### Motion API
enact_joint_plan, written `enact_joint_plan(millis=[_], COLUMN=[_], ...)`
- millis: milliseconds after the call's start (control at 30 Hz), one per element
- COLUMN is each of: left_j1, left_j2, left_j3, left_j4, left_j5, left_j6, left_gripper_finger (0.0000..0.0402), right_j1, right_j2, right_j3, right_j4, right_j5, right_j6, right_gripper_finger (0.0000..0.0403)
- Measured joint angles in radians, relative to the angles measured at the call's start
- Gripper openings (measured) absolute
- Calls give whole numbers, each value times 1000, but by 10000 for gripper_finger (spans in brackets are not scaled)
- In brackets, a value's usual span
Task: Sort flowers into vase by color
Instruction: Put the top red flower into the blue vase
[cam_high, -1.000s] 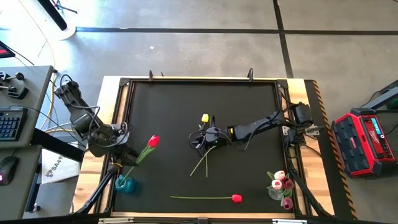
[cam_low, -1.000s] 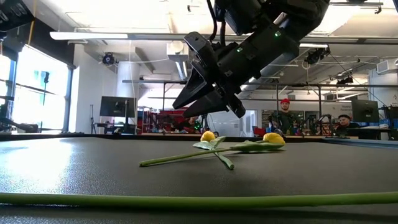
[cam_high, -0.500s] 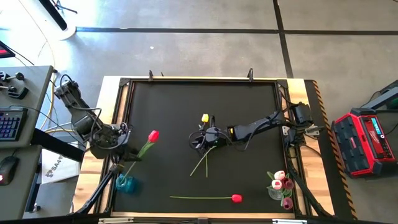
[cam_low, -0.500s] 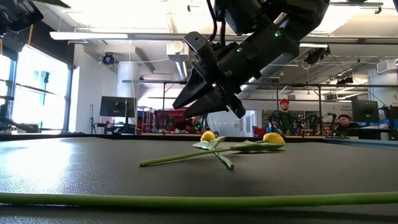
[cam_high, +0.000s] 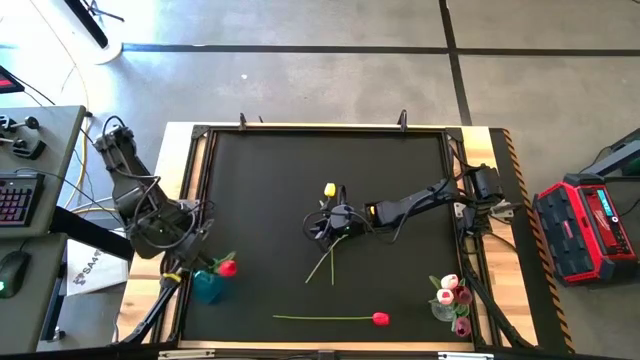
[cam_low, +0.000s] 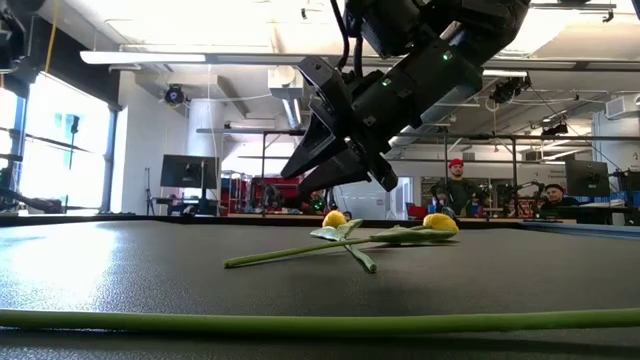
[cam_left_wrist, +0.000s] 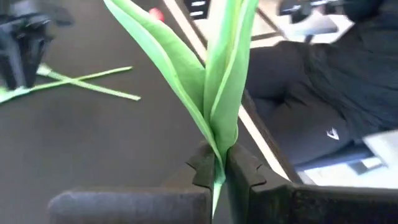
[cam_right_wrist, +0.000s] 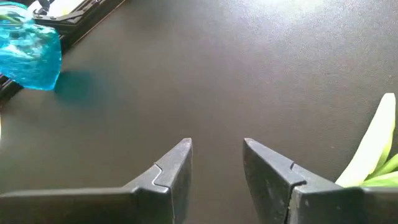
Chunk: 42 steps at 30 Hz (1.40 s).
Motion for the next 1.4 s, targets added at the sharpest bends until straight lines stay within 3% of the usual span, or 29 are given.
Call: enact_joint_plan(millis=[333, 567, 1133, 1233, 1400], left_j1=[-151, -232, -311, -326, -343], left_j2=[38, 99, 137, 137, 138], left_j3=[0, 0, 0, 0, 0], left_j4=[-1, 77, 83, 83, 73], left_j5=[21, 20, -285, -262, -147], left_j6=[-158, -159, -109, -107, -131], left_gripper_finger=[3, 3, 3, 3, 3], right_j1=[0, 0, -2, 0, 38], right_j2=[0, 0, 0, 0, 64], right_j3=[0, 0, 0, 0, 29], right_j4=[0, 0, 1, 48, 304], right_j5=[0, 0, -11, -48, -97], right_j6=[0, 0, 11, -19, -205], right_gripper_finger=[128, 128, 128, 129, 142])
